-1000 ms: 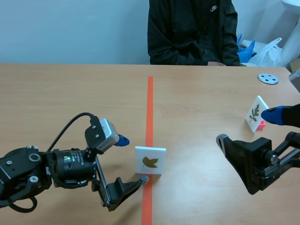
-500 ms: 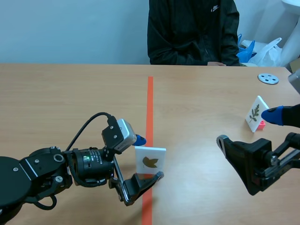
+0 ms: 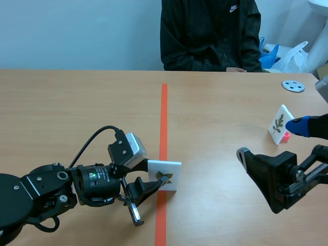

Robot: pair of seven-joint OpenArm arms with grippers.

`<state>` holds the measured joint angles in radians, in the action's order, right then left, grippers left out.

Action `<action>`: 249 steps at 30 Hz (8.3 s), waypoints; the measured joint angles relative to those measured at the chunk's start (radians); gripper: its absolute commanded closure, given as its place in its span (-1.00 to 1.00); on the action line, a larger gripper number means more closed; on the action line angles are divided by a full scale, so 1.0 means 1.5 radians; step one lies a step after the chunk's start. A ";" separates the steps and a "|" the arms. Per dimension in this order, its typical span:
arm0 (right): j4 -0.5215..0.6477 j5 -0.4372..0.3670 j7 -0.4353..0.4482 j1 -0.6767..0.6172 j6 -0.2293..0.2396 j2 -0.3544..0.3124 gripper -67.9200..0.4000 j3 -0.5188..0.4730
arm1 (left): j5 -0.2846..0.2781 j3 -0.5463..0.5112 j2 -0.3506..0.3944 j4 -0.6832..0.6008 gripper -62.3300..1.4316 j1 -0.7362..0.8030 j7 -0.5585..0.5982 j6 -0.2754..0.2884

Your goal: Sort the leaf by its shape. The table is split by an orange tape line. A compound leaf with several leaflets goes to the left side, a simple leaf with one blade goes to the right side. Return to the home posture when a red brick is placed on the table.

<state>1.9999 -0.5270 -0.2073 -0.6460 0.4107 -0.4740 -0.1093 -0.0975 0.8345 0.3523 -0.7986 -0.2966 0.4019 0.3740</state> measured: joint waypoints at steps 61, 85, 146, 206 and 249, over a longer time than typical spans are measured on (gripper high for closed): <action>0.000 0.000 0.002 0.000 -0.002 0.013 -1.00 0.000 | -0.367 -0.370 0.044 0.204 0.77 -0.018 -0.034 -0.190; 0.000 0.000 0.002 0.000 -0.002 0.013 -1.00 0.000 | -0.379 -0.370 0.077 0.168 -0.88 -0.012 -0.030 -0.177; 0.000 -0.005 0.002 0.000 -0.002 0.013 -1.00 0.000 | -0.232 -0.508 0.088 -0.677 -1.00 0.600 -0.278 -0.080; 0.000 0.004 0.002 0.000 -0.017 0.013 -1.00 0.000 | -0.023 -0.181 0.071 -0.150 -1.00 0.125 -0.090 0.055; 0.000 0.005 0.002 0.000 -0.017 0.013 -1.00 -0.010 | -0.022 -0.090 0.013 -0.091 0.52 0.054 -0.065 0.055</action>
<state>1.9999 -0.5198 -0.2043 -0.6460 0.3847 -0.4545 -0.1242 -0.1307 0.6994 0.3714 -0.9356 -0.2153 0.3038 0.4568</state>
